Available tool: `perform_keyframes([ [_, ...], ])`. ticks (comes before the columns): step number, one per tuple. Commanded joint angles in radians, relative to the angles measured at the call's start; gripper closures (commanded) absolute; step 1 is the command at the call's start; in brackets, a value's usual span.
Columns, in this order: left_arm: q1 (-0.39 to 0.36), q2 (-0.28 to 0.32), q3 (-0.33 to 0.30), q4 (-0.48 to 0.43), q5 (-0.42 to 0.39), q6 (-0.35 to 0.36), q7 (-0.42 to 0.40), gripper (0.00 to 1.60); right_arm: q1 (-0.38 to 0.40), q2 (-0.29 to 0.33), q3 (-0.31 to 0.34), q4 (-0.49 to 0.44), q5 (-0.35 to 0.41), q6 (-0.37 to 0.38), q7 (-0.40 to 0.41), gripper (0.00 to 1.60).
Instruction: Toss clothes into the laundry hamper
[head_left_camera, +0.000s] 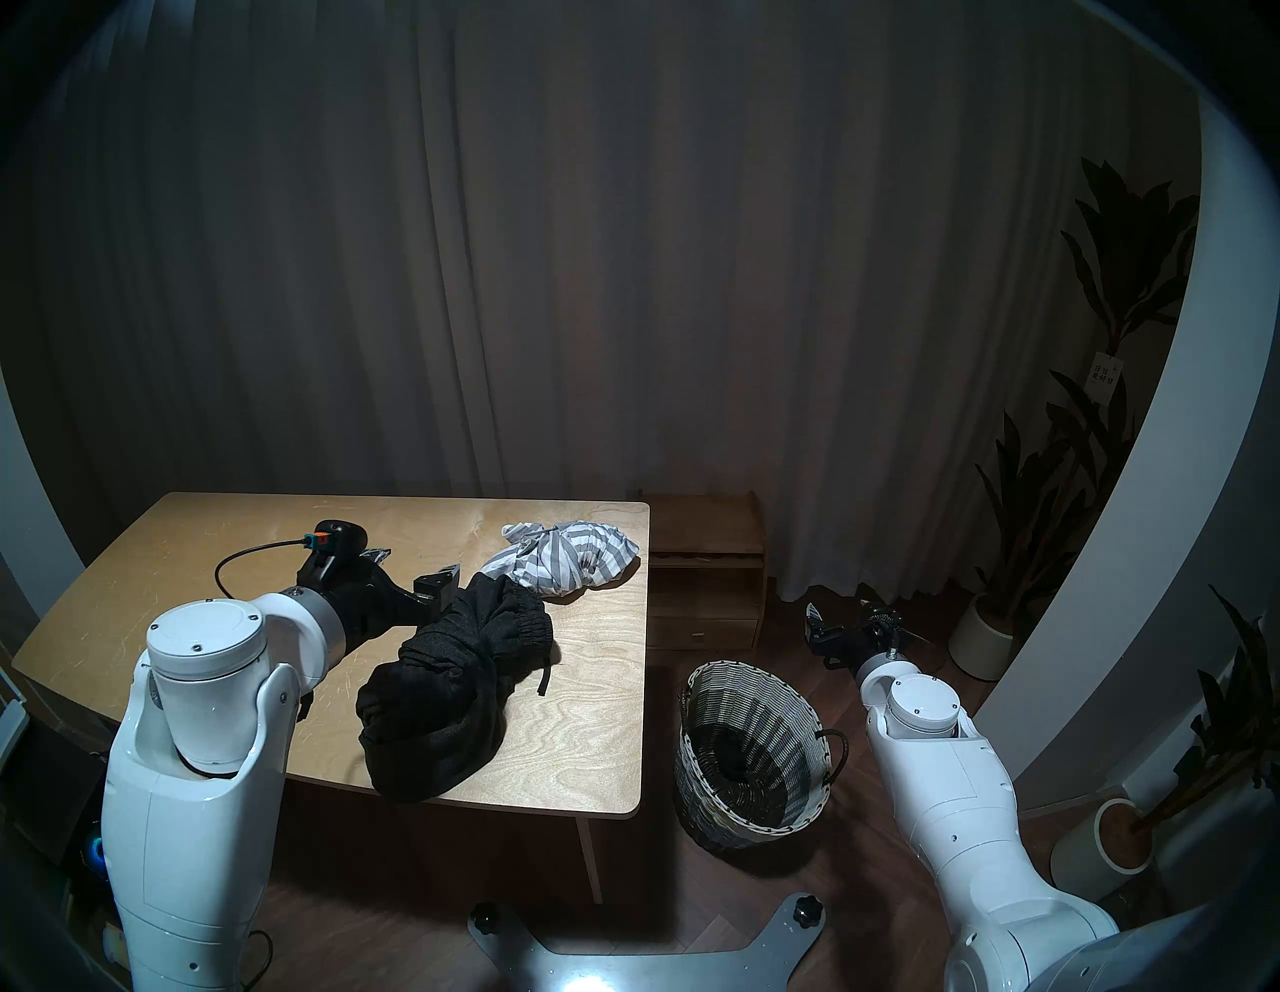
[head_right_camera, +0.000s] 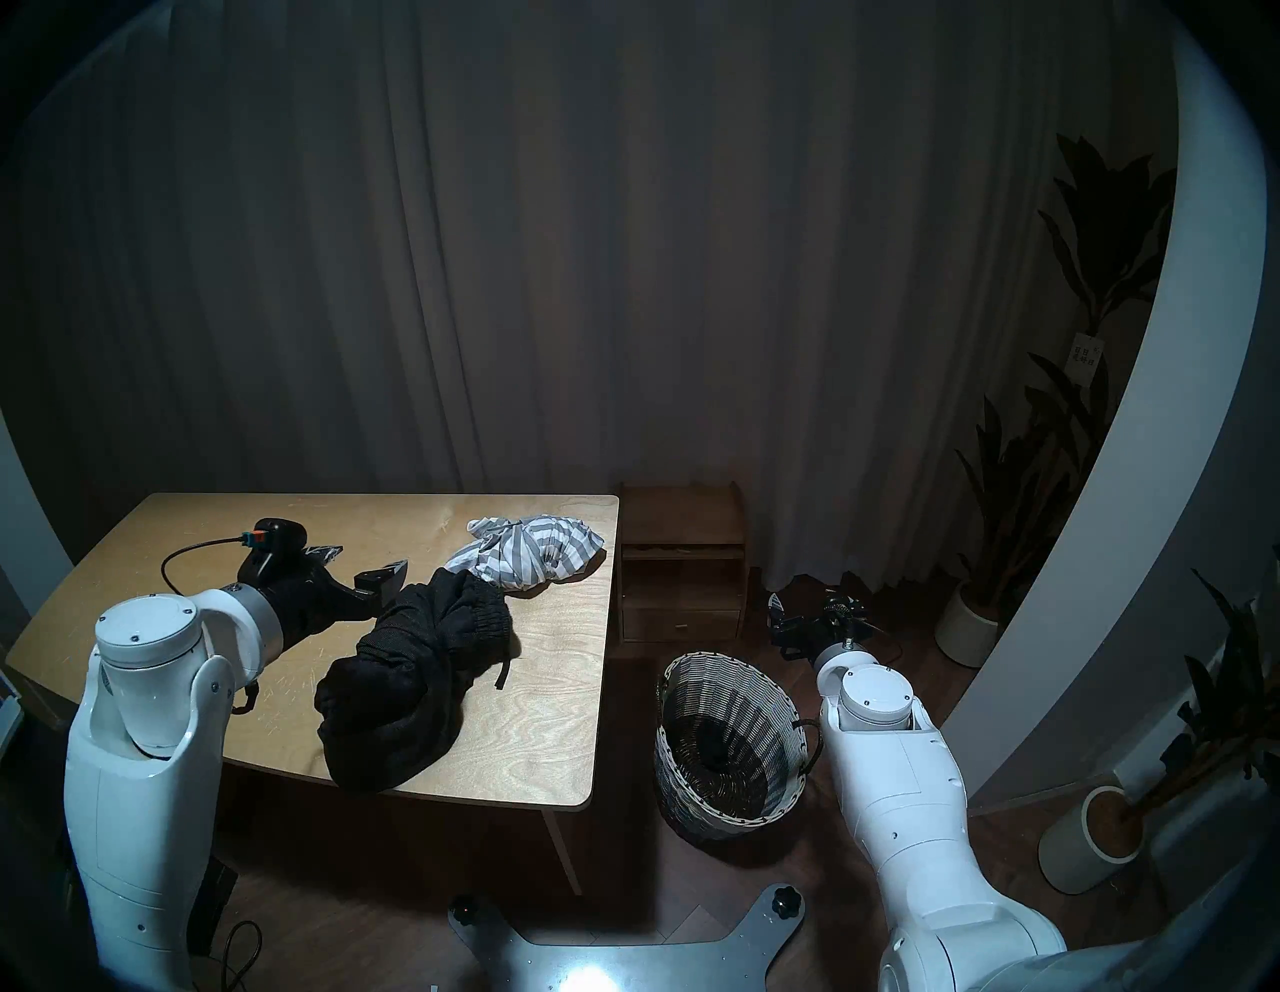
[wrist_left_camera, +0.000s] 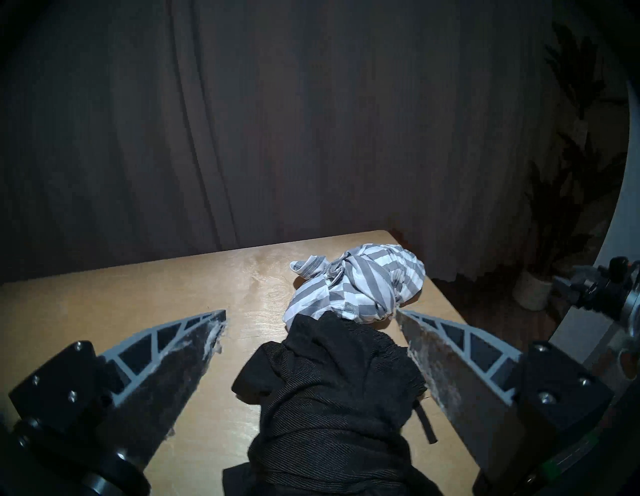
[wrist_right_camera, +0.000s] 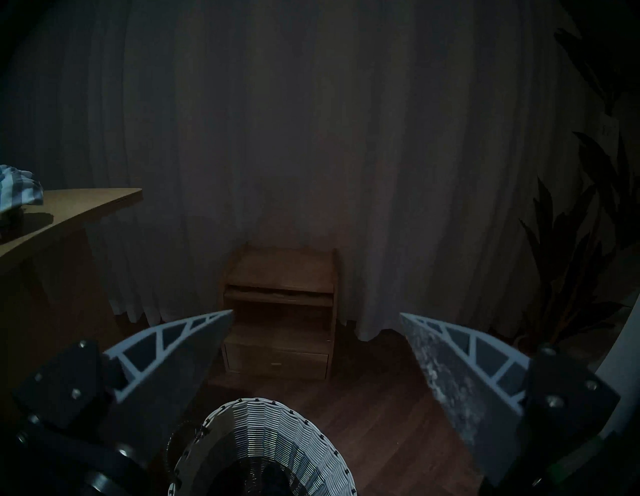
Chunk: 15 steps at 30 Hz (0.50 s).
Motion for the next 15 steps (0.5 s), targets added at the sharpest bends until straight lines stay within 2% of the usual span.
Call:
perform_keyframes([
  [1,-0.12,0.123,0.067,0.015,0.1,-0.047,-0.009,0.0,-0.042,-0.019,-0.005,-0.033,0.011,-0.003,0.011,0.0],
  [8,-0.169,0.175,0.129,0.044,0.137,-0.07,-0.046,0.0,-0.07,-0.023,-0.005,-0.035,0.015,-0.006,0.021,0.0],
  [11,-0.207,0.197,0.184,0.067,0.165,-0.087,-0.065,0.0,-0.086,-0.022,-0.002,-0.033,0.019,-0.006,0.025,0.0],
  [15,-0.233,0.203,0.224,0.087,0.181,-0.096,-0.075,0.0,-0.097,-0.024,-0.002,-0.034,0.021,-0.007,0.029,0.0],
])
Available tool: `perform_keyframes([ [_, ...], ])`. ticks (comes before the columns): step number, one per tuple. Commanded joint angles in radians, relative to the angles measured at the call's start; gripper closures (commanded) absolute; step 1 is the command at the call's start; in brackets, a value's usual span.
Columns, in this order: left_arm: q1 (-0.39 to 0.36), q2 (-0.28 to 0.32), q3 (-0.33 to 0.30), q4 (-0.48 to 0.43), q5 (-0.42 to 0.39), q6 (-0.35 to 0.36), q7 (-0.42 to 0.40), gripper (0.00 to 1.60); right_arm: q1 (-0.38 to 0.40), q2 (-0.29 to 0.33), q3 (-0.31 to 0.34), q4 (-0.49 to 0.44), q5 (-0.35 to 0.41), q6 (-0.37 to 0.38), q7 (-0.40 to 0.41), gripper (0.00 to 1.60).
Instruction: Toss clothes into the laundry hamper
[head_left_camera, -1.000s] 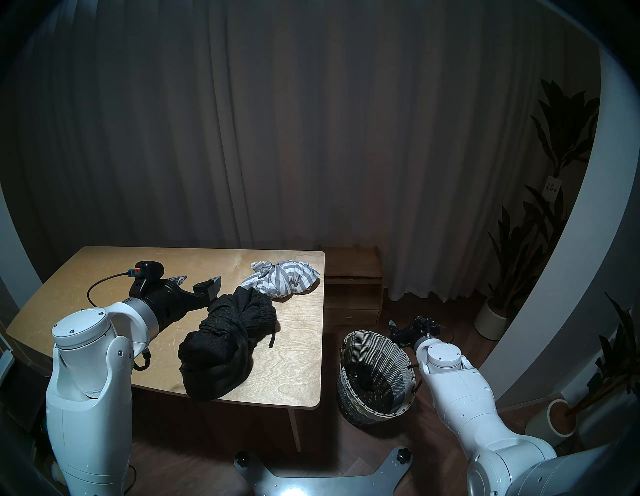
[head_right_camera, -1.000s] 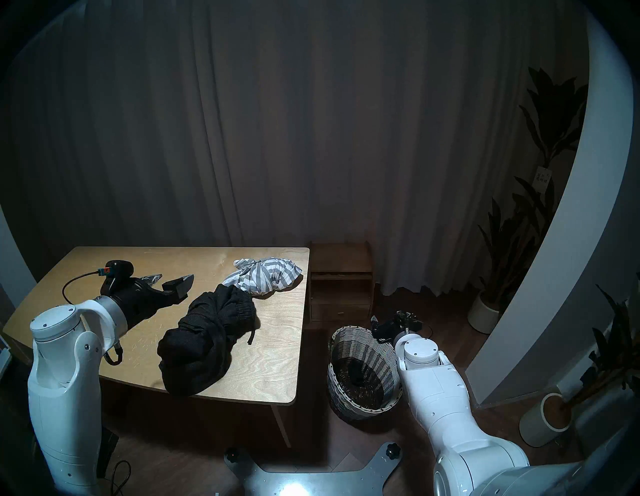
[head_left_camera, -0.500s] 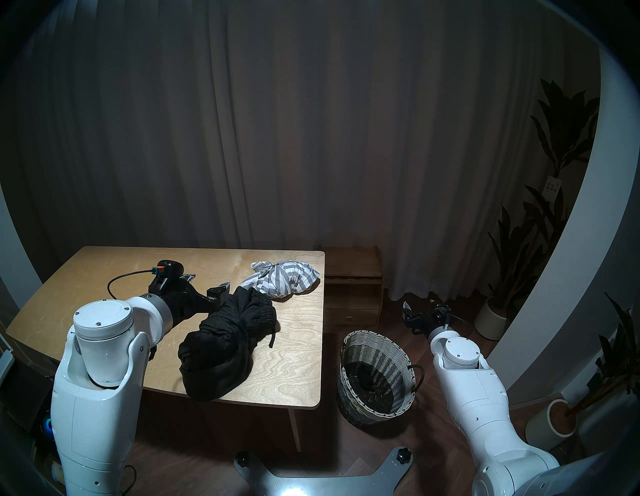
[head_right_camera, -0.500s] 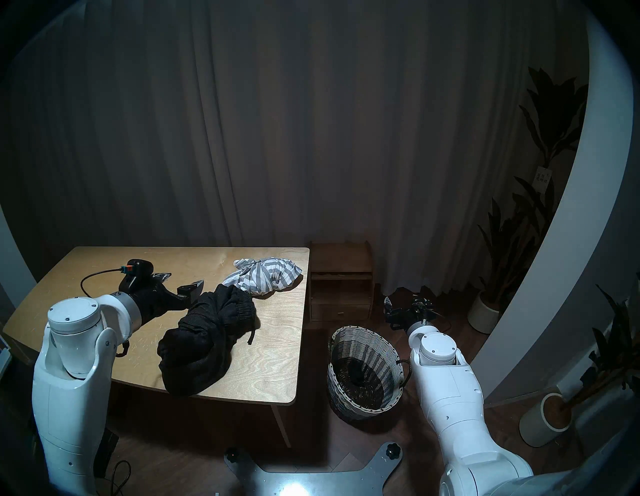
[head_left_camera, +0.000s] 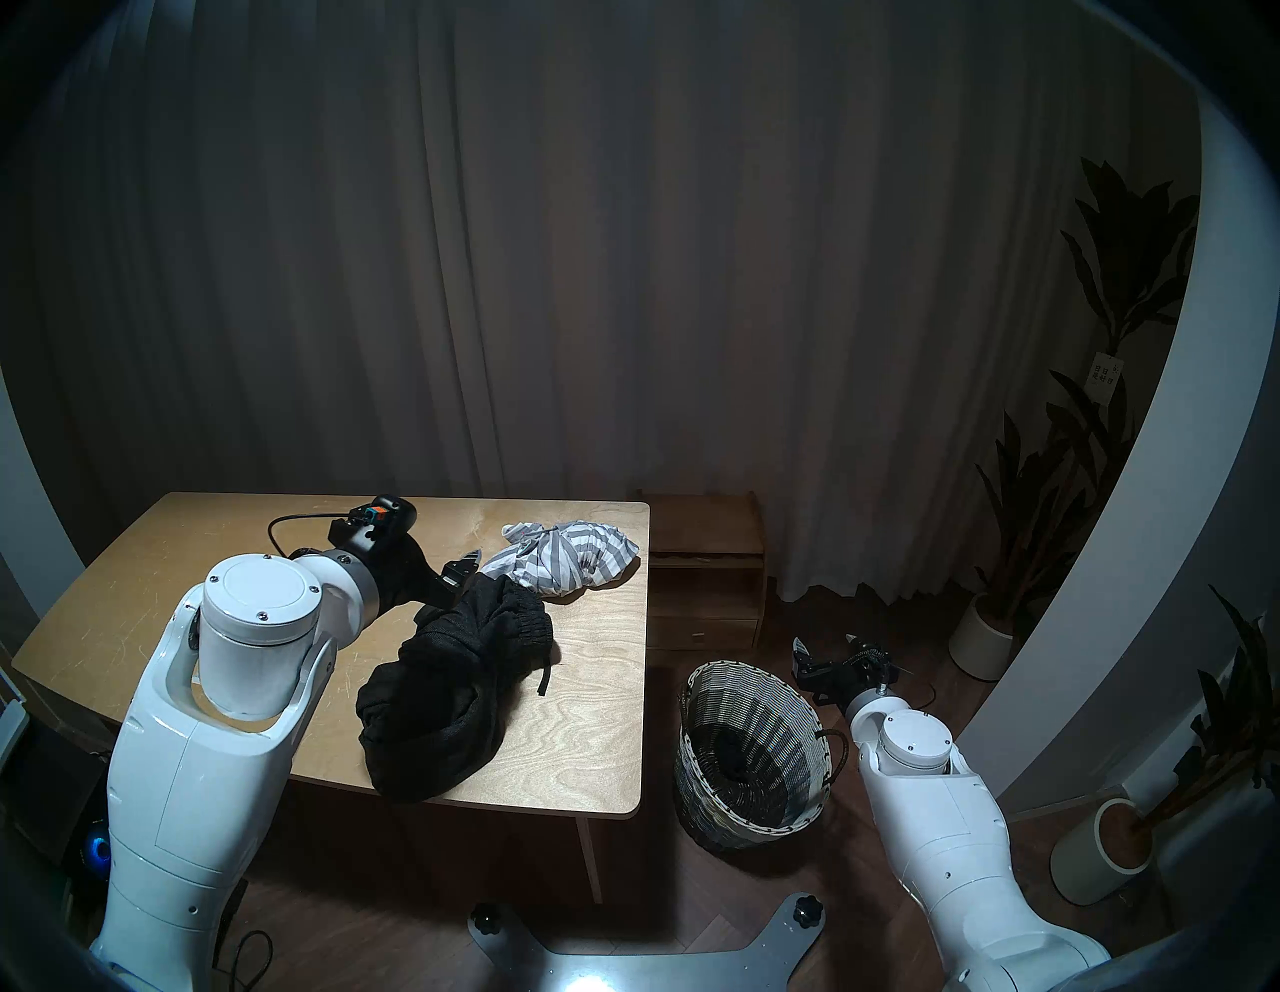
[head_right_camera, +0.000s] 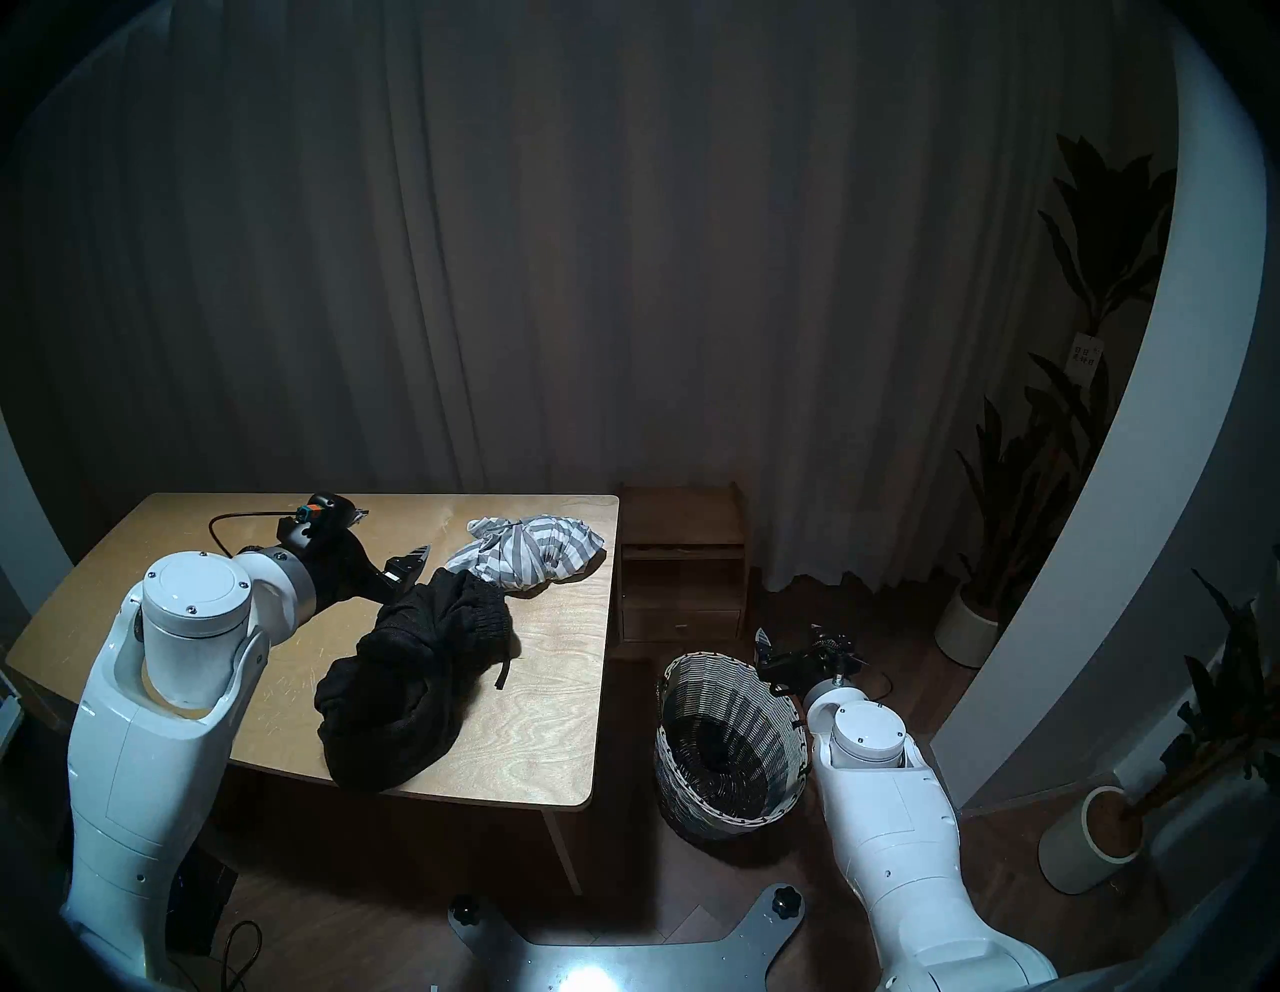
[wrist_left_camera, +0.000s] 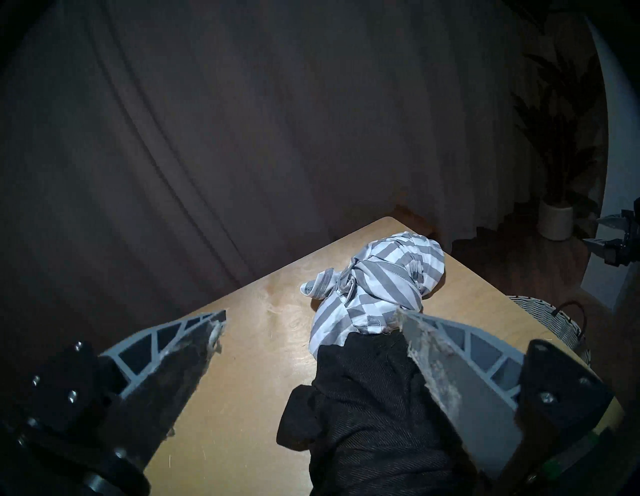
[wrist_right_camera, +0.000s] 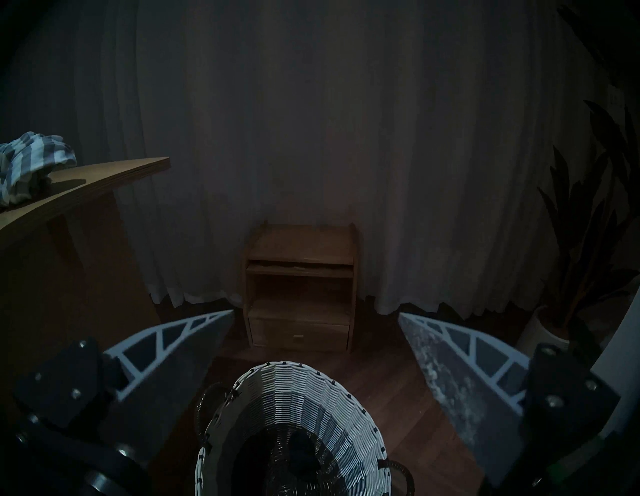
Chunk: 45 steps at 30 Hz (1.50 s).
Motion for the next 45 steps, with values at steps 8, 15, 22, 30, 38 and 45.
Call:
perform_keyframes([
  [8,-0.171,0.054,0.15,0.084,0.079,-0.058,-0.037,0.0,-0.058,-0.009,0.001,-0.024,0.01,-0.008,0.014,0.0],
  [15,-0.24,0.047,0.223,0.146,0.116,-0.075,-0.051,0.0,-0.085,-0.017,-0.003,-0.027,0.015,-0.01,0.025,0.0],
  [22,-0.303,0.022,0.283,0.211,0.148,-0.09,-0.059,0.0,-0.106,-0.019,0.0,-0.034,0.021,-0.013,0.032,0.0],
  [30,-0.354,-0.017,0.341,0.284,0.18,-0.104,-0.068,0.0,-0.128,-0.02,0.004,-0.038,0.028,-0.012,0.038,0.0],
  [38,-0.432,-0.049,0.398,0.386,0.214,-0.108,-0.069,0.0,-0.16,-0.017,0.013,-0.032,0.036,-0.01,0.042,0.0],
  [45,-0.495,-0.078,0.443,0.481,0.243,-0.111,-0.063,0.0,-0.179,-0.012,0.033,-0.032,0.043,-0.01,0.041,0.0],
])
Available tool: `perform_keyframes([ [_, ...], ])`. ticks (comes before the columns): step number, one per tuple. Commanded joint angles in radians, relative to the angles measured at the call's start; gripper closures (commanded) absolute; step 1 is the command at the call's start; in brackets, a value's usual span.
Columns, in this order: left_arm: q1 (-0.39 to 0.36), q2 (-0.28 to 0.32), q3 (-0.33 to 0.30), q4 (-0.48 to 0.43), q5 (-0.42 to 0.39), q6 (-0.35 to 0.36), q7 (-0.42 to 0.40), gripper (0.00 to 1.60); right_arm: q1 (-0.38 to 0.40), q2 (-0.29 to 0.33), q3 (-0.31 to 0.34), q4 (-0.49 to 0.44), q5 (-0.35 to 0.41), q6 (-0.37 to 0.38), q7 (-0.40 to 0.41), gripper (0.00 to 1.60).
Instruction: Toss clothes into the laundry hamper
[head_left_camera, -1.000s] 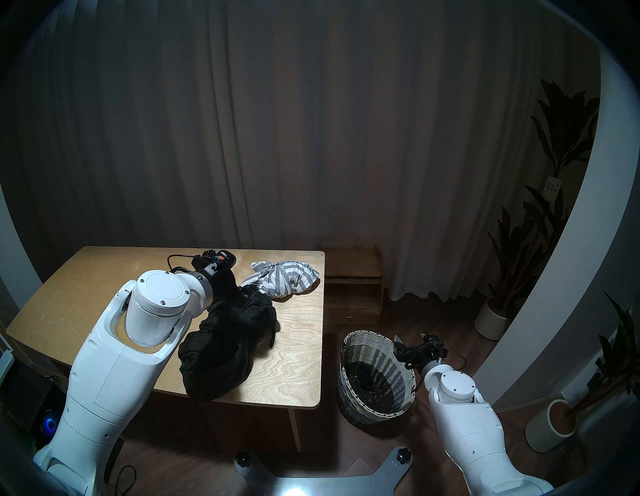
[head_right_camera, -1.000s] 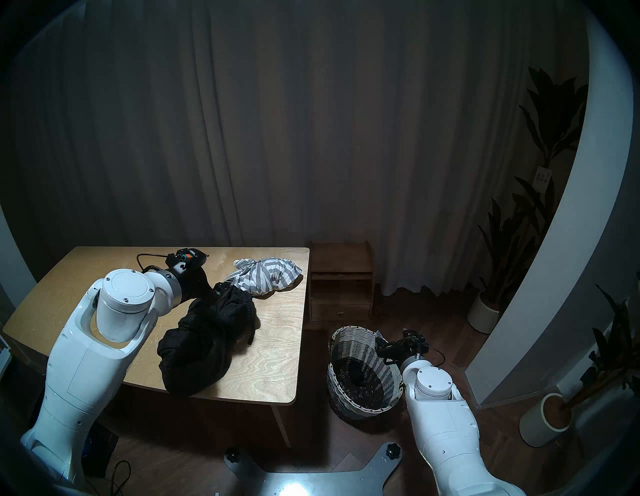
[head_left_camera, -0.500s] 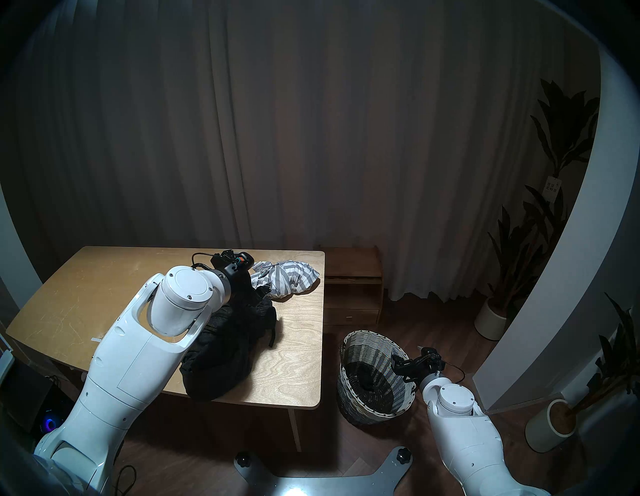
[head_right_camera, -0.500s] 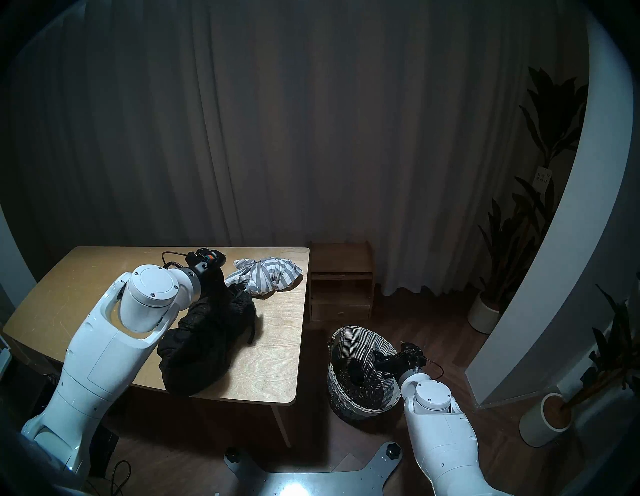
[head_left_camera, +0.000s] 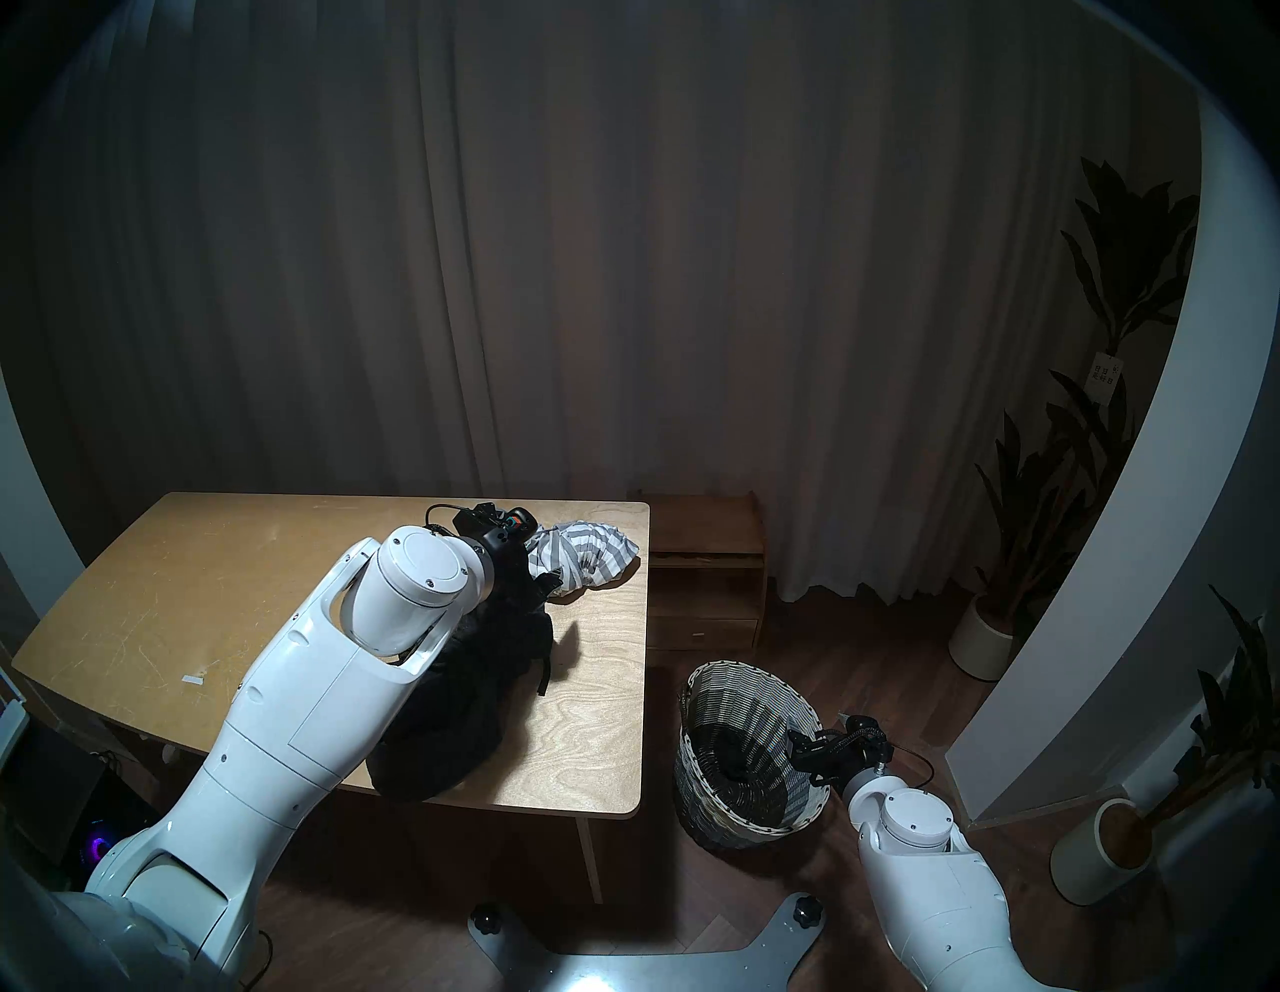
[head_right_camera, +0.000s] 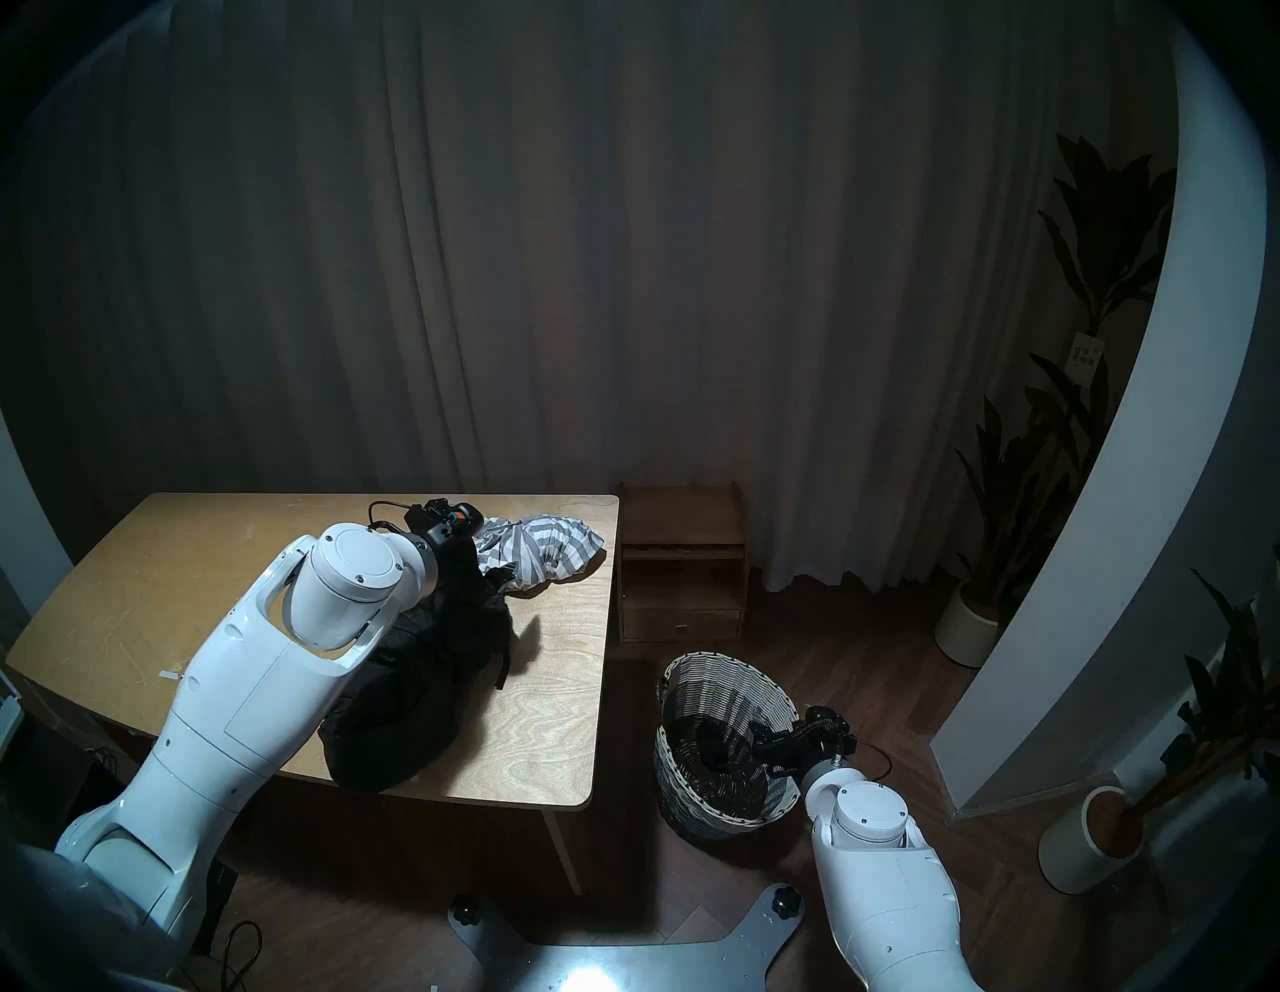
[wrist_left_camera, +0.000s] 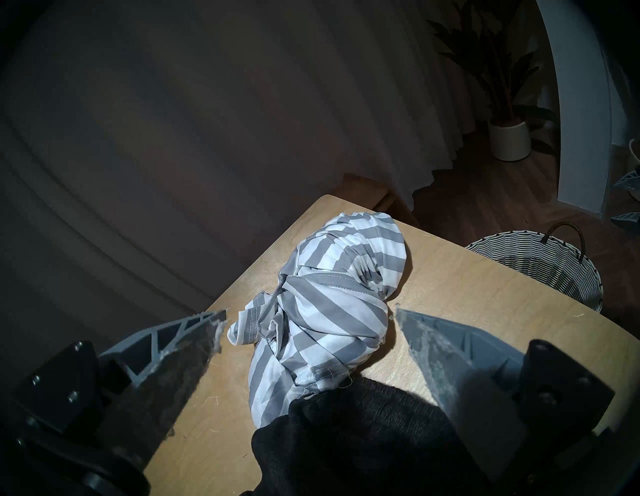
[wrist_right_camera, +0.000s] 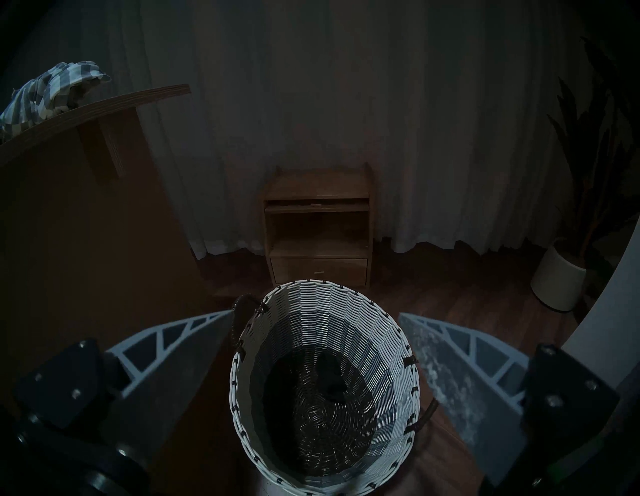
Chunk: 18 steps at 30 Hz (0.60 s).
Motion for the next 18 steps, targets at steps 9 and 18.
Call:
perform_keyframes([
  [9,-0.172,-0.089,0.085,0.165,0.062,-0.016,0.018,0.0,-0.03,0.016,0.039,-0.022,0.015,-0.009,-0.005,0.0],
  [18,-0.246,-0.134,0.135,0.281,0.096,-0.02,0.029,0.0,-0.042,0.019,0.055,-0.027,0.026,-0.009,-0.005,0.0],
])
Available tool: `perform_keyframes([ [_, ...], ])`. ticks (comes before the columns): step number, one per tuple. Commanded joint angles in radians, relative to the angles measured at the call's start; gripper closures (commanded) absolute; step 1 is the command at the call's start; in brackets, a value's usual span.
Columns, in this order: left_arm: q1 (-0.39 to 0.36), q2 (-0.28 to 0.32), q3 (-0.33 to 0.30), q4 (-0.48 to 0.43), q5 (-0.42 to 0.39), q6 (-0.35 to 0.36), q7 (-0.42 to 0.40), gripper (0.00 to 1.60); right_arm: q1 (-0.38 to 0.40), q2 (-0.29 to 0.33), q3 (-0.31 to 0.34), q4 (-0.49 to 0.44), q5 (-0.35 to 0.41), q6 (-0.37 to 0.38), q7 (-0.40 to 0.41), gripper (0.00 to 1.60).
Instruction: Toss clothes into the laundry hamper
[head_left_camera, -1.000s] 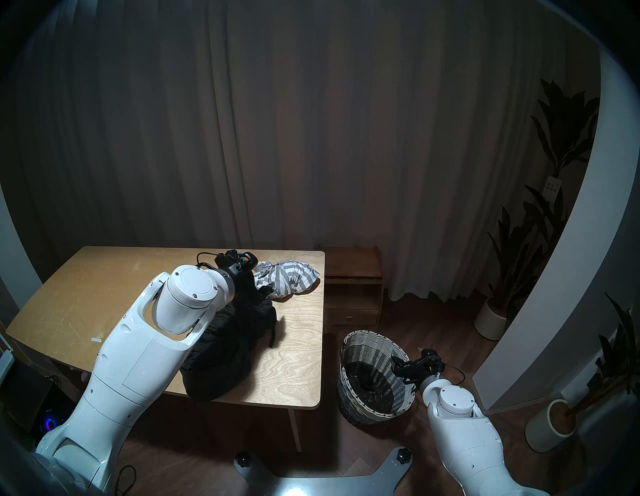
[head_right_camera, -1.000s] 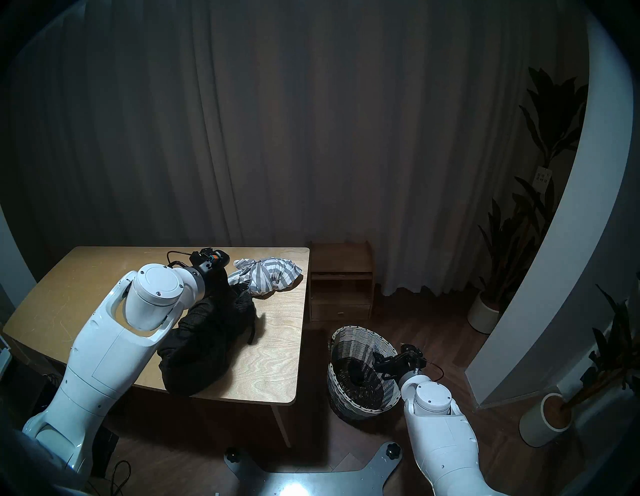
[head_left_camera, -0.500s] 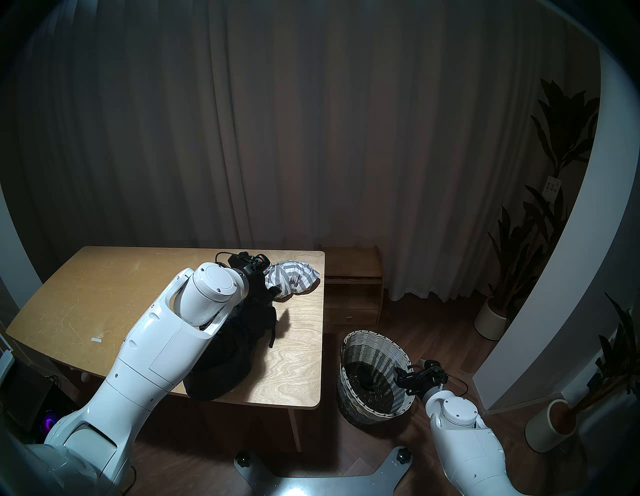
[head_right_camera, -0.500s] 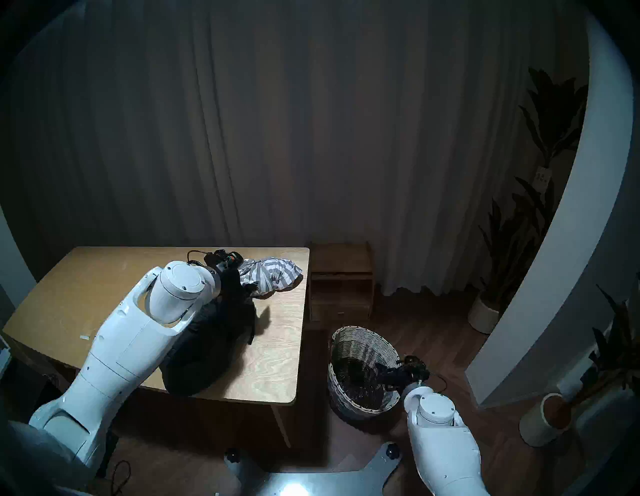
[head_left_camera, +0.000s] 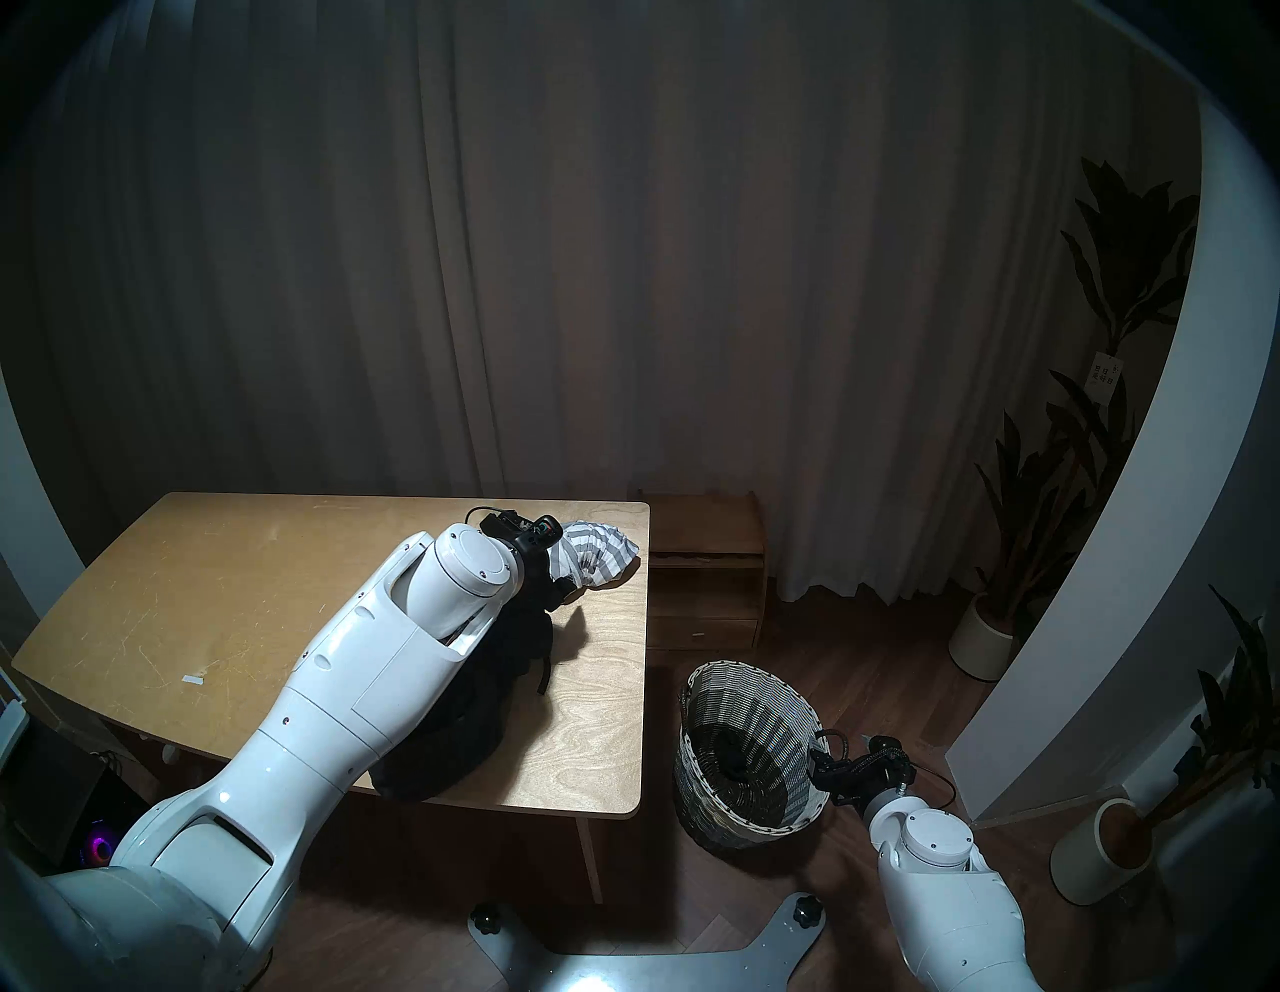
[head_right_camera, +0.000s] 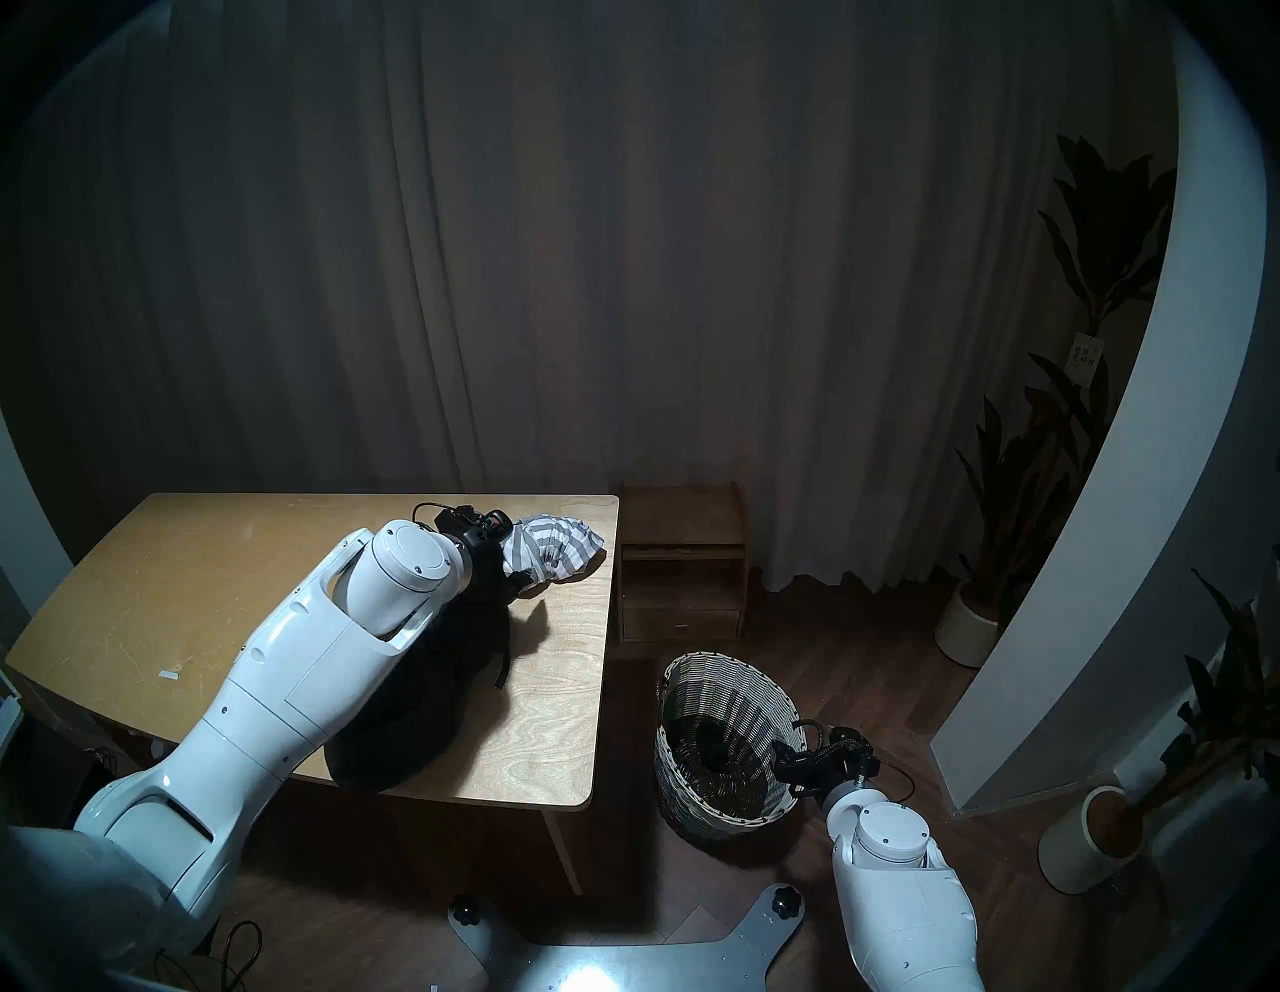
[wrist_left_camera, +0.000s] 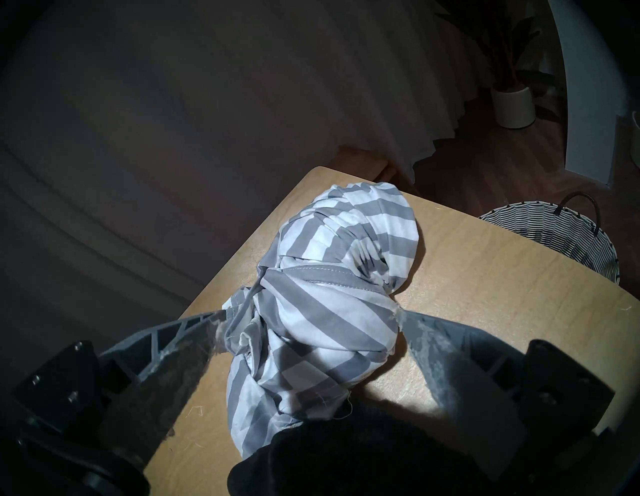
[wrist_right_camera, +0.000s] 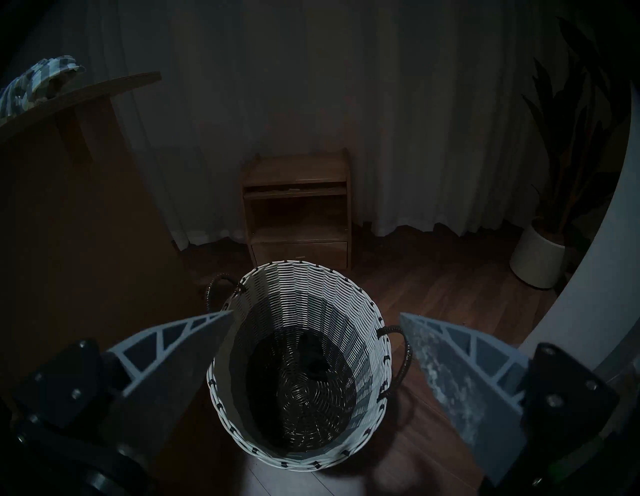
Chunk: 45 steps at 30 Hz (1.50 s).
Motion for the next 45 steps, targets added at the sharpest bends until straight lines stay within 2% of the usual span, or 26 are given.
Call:
perform_keyframes([
  [1,-0.112,-0.049,0.018,0.06,0.027,-0.009,0.01,0.0,0.001,0.001,0.009,-0.026,0.007,-0.009,-0.003,0.0],
  [15,-0.221,-0.109,0.087,0.269,0.085,-0.024,0.025,0.0,-0.005,0.0,0.026,-0.044,0.023,-0.011,-0.003,0.0],
  [24,-0.253,-0.155,0.158,0.399,0.124,-0.054,0.027,0.0,-0.007,-0.01,0.028,-0.069,0.034,-0.013,-0.002,0.0],
  [25,-0.262,-0.162,0.167,0.416,0.129,-0.058,0.026,1.21,-0.009,-0.012,0.029,-0.073,0.036,-0.014,-0.002,0.0],
  [26,-0.27,-0.169,0.179,0.431,0.136,-0.065,0.024,1.6,-0.01,-0.014,0.03,-0.078,0.038,-0.014,-0.002,0.0],
  [31,-0.317,-0.204,0.207,0.491,0.155,-0.087,0.028,1.6,-0.019,-0.022,0.035,-0.101,0.045,-0.017,-0.004,0.0],
  [35,-0.373,-0.245,0.204,0.517,0.154,-0.105,0.028,1.6,-0.028,-0.033,0.037,-0.127,0.05,-0.019,-0.004,0.0],
  [37,-0.37,-0.265,0.182,0.497,0.15,-0.118,0.036,1.6,-0.033,-0.039,0.035,-0.141,0.051,-0.021,-0.004,0.0],
  [39,-0.399,-0.288,0.172,0.49,0.136,-0.127,0.03,1.6,-0.038,-0.045,0.032,-0.154,0.052,-0.022,-0.003,0.0],
  [42,-0.402,-0.318,0.136,0.426,0.109,-0.145,0.026,1.6,-0.043,-0.054,0.025,-0.167,0.052,-0.022,-0.001,0.0],
  [44,-0.431,-0.351,0.124,0.406,0.088,-0.157,0.015,1.6,-0.047,-0.059,0.02,-0.176,0.053,-0.022,0.0,0.0],
  [45,-0.412,-0.342,0.118,0.407,0.076,-0.18,0.016,1.6,-0.048,-0.062,0.018,-0.178,0.053,-0.021,0.0,0.0],
])
